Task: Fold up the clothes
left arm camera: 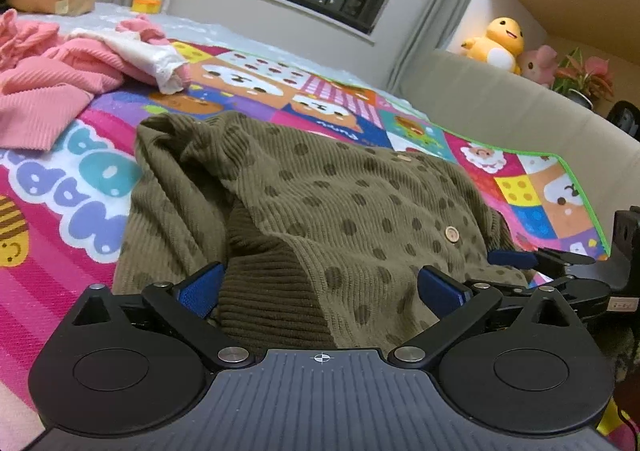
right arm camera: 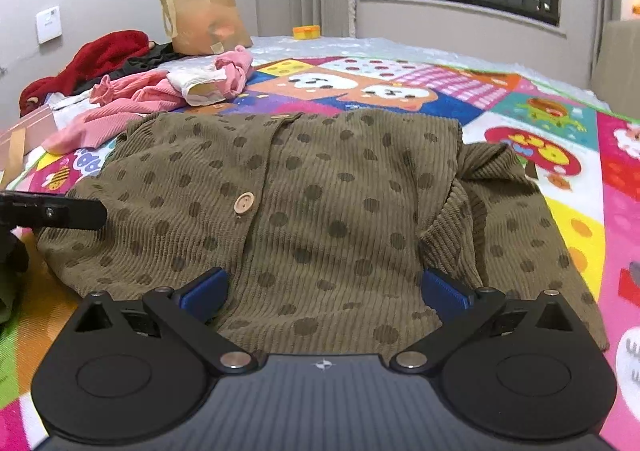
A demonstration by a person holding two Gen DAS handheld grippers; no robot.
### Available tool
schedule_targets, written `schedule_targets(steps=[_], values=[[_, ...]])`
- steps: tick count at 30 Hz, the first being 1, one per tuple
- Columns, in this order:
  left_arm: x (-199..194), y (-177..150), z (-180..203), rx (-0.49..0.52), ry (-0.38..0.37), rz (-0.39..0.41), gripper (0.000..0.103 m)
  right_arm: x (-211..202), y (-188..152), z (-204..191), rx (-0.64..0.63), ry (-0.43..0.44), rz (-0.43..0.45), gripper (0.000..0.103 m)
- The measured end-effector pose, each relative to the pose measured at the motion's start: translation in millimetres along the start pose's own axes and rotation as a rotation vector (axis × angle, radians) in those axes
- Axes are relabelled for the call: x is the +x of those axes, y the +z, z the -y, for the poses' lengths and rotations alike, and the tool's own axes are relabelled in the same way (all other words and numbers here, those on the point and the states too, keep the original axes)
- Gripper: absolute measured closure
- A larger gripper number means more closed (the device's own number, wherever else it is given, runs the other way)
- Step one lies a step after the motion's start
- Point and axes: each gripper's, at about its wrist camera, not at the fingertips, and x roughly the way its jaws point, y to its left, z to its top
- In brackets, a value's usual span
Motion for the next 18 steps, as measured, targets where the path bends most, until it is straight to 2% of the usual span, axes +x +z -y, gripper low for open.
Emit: schedule_targets(steps=[4,7,10,13,15,18], values=[[0,2,-4,-0.019,-0.017,0.005,0.000,0,1,-2,0.004,0.000,-0.030,0.000],[0,2,-8,-0.032,-0.028,0.009,0.000,-7,6,-12,-0.010,-0.053,-0.043,0.000],[-1,1,-10,-0.041,-0.038,0.013,0.000,-27,14,-21,-0.040,-0.072,0.019,0.000],[-2,1,-12,-0.055,-0.049,0.016,0.000,-42,29,-21,-0.071,-0.191,0.119,0.000],[-2,1,-13,-0.061,-0.054,0.019,0.000,-38,39,-15,-0.119,-0.300,0.140,0.000],[-3,0,-14,-0.069,-0.061,0.021,0.000,-8,49,5,-0.164,-0.377,0.054,0.000]])
